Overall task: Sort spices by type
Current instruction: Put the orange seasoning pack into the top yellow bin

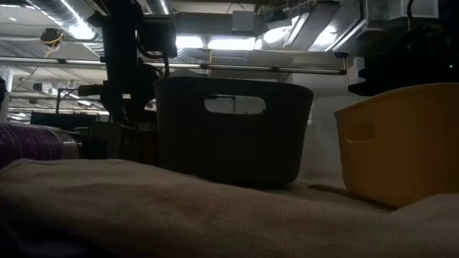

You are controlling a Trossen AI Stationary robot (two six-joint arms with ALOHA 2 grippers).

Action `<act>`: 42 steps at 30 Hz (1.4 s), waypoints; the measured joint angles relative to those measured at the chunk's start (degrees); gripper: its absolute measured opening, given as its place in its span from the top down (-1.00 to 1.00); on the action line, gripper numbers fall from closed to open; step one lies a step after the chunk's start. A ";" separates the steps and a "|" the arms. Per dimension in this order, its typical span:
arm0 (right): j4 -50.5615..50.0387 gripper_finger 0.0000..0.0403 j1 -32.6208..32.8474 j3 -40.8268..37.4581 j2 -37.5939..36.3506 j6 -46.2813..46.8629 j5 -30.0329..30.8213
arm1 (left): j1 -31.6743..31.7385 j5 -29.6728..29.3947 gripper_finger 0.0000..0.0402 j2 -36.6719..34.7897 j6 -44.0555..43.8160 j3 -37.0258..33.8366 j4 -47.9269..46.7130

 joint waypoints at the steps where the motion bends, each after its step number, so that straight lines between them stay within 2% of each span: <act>1: -0.02 -0.57 0.00 0.00 0.00 0.00 -0.02 | 0.00 0.00 0.70 0.00 0.63 0.00 0.00; 6: 0.00 -0.57 0.02 0.00 0.00 0.00 -0.01 | 0.02 0.00 0.97 -0.03 2.92 0.00 0.00; 17: 0.12 -0.57 0.02 0.02 0.00 0.00 0.01 | 5.32 1.06 0.98 -3.20 10.36 3.62 -0.85; 30: 0.19 -0.57 0.01 0.00 0.00 0.00 0.02 | 19.70 1.06 0.99 -5.05 23.94 15.54 -2.94; 36: 0.22 -0.57 0.00 0.00 0.00 0.00 0.02 | 27.67 1.03 0.99 -4.81 26.49 16.29 1.87; 42: 0.22 -0.57 0.02 0.00 0.00 0.00 0.04 | 32.62 1.01 0.99 -1.59 26.62 16.28 3.65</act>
